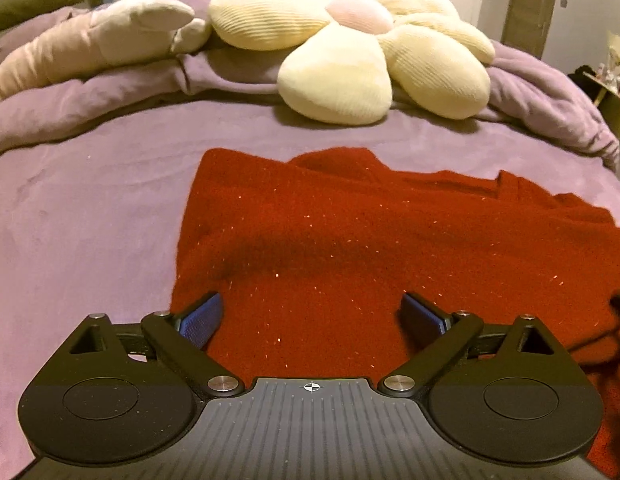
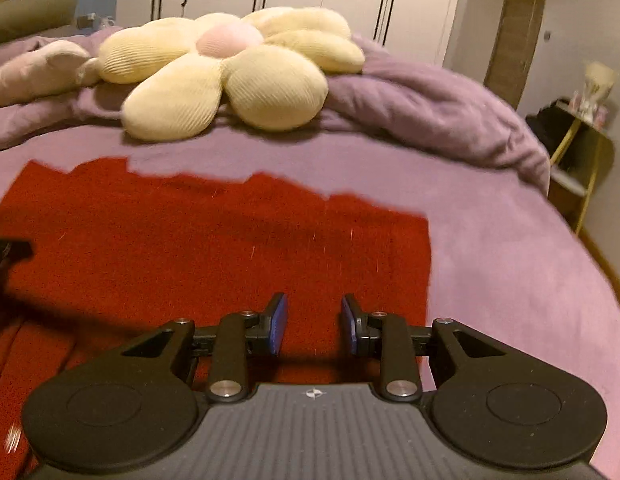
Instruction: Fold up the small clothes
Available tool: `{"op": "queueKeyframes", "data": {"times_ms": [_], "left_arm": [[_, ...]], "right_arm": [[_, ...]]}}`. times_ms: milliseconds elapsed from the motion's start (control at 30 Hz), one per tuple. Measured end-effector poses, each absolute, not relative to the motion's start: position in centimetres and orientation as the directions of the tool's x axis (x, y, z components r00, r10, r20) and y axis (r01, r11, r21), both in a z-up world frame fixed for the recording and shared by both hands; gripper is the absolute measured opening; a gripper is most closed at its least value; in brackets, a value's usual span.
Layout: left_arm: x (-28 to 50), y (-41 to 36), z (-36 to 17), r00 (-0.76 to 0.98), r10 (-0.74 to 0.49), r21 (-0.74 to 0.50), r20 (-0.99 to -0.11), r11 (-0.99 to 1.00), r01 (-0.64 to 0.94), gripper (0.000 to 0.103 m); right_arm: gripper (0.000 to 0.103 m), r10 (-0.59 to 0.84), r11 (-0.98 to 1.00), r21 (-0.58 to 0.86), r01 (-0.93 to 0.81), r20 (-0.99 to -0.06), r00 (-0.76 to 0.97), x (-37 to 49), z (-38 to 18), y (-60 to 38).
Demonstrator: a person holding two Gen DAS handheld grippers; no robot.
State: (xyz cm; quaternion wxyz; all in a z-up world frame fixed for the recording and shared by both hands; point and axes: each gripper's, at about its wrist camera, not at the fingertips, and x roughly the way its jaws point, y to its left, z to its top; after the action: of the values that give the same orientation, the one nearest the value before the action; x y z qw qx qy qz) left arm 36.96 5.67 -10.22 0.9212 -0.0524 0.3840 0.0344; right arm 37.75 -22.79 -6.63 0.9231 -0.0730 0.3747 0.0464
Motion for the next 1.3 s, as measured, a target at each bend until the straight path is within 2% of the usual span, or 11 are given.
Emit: {"op": "queueKeyframes", "data": {"times_ms": [500, 600, 700, 800, 867, 900, 1033, 1067, 1133, 1233, 1300], "left_arm": [[36.4, 5.2, -10.6, 0.661, 0.050, -0.034, -0.749, 0.993, -0.114, 0.100], [35.5, 5.6, -9.7, 0.647, 0.036, -0.057, -0.761, 0.991, -0.122, 0.100], [33.9, 5.3, -9.3, 0.657, 0.021, -0.041, -0.754, 0.996, -0.079, 0.100], [32.6, 5.4, -9.3, 0.661, -0.030, -0.087, -0.750, 0.995, -0.054, 0.100], [32.1, 5.7, -9.5, 0.653, -0.095, -0.173, -0.751, 0.983, -0.055, 0.100], [32.1, 5.9, -9.7, 0.645, -0.124, -0.213, -0.754, 0.975, -0.062, 0.099], [32.8, 7.1, -9.9, 0.651, -0.153, -0.302, -0.743, 0.945, -0.123, 0.095], [33.0, 7.6, -9.9, 0.655, -0.154, -0.323, -0.740, 0.935, -0.145, 0.091], [33.2, 8.4, -10.1, 0.652, -0.164, -0.360, -0.740, 0.916, -0.178, 0.088], [33.7, 8.9, -10.7, 0.648, -0.162, -0.370, -0.744, 0.908, -0.196, 0.086], [34.0, 8.7, -11.0, 0.649, -0.125, -0.318, -0.751, 0.929, -0.189, 0.081]], "right_arm": [[0.027, -0.010, 0.974, -0.165, -0.156, -0.717, 0.696, 38.2, -8.8, -22.2], [0.029, 0.009, 0.980, -0.129, -0.151, -0.731, 0.683, 37.8, -7.5, -22.6], [0.033, 0.089, 0.993, 0.015, -0.119, -0.761, 0.642, 36.3, -5.9, -24.5], [0.037, 0.272, 0.940, 0.342, -0.002, -0.744, 0.610, 34.4, -5.5, -28.2], [0.048, 0.375, 0.831, 0.543, 0.124, -0.709, 0.597, 33.6, -6.5, -30.6], [0.050, 0.417, 0.771, 0.614, 0.170, -0.687, 0.594, 33.5, -7.2, -31.4], [0.050, 0.477, 0.585, 0.765, 0.268, -0.592, 0.650, 33.8, -9.4, -32.4], [0.050, 0.475, 0.558, 0.780, 0.283, -0.580, 0.662, 34.2, -9.6, -32.3], [0.047, 0.470, 0.530, 0.787, 0.317, -0.583, 0.662, 35.1, -10.3, -32.0], [0.015, 0.464, 0.513, 0.780, 0.360, -0.604, 0.649, 36.4, -11.8, -31.6], [0.013, 0.451, 0.549, 0.766, 0.334, -0.609, 0.653, 36.9, -12.0, -31.5]]}}
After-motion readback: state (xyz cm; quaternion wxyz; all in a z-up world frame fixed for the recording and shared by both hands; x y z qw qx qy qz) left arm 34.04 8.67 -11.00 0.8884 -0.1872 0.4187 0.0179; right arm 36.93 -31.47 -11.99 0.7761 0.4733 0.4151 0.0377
